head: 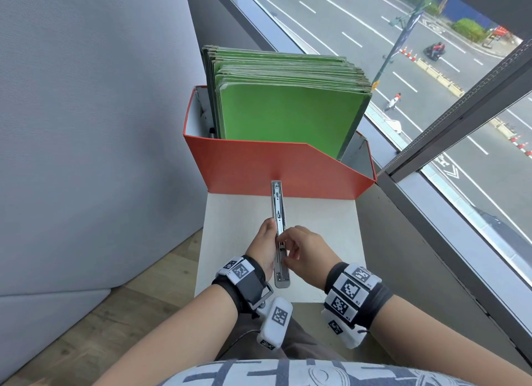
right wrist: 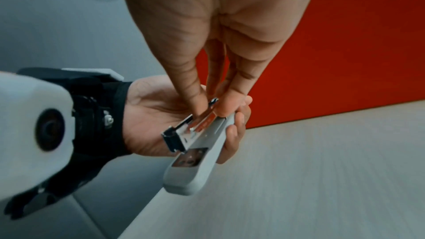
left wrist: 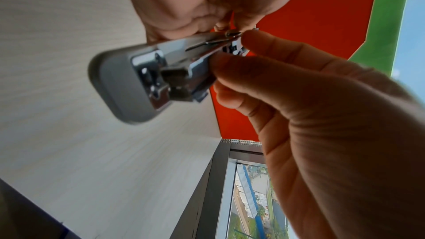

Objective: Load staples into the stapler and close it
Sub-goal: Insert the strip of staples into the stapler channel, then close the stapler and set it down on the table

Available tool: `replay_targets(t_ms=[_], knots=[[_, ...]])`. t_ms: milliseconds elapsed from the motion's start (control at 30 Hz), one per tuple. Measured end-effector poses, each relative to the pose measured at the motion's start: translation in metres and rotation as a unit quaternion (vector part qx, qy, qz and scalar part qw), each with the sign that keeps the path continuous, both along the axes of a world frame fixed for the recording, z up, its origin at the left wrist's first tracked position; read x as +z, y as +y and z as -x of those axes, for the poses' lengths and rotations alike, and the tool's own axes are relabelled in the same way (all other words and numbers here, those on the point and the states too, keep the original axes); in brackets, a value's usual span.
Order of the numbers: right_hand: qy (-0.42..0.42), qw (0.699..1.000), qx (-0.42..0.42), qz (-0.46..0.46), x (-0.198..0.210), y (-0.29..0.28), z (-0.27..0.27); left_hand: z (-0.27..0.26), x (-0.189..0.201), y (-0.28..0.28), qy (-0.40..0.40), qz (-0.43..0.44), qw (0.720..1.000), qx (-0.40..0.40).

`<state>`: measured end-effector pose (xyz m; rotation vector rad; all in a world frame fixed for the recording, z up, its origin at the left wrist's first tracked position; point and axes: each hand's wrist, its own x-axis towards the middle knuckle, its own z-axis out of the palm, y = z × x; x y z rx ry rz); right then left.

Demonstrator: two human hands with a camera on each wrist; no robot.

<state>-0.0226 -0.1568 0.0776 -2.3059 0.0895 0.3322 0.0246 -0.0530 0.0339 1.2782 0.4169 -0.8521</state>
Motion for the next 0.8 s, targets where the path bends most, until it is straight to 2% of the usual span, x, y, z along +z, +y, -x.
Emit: replay_targets(t_ms=[100, 233, 300, 400, 467, 633, 800], knots=[[0.064, 0.994, -0.077, -0.043, -0.004, -0.002, 0.000, 0.000, -0.001, 0.001, 0.006, 0.008, 1.000, 0.009], [0.134, 0.987, -0.069, -0.056, -0.007, -0.003, 0.003, 0.002, -0.002, 0.002, 0.009, 0.010, 1.000, 0.013], [0.164, 0.976, -0.090, -0.106, -0.005, -0.009, -0.001, 0.002, -0.002, 0.003, 0.006, 0.009, 1.000, 0.006], [0.147, 0.950, -0.196, -0.193, -0.005, -0.026, -0.018, 0.005, -0.002, 0.005, -0.004, 0.004, 1.000, -0.025], [0.122, 0.943, -0.242, -0.194, -0.010, -0.037, -0.032, 0.011, -0.001, 0.005, -0.007, 0.017, 0.999, -0.046], [0.128, 0.932, -0.256, -0.222, -0.015, -0.045, -0.059, 0.026, 0.004, 0.000, 0.010, 0.046, 0.995, -0.093], [0.117, 0.945, -0.242, -0.185, -0.015, -0.050, -0.070, 0.030, -0.001, 0.008, 0.067, 0.064, 0.992, -0.082]])
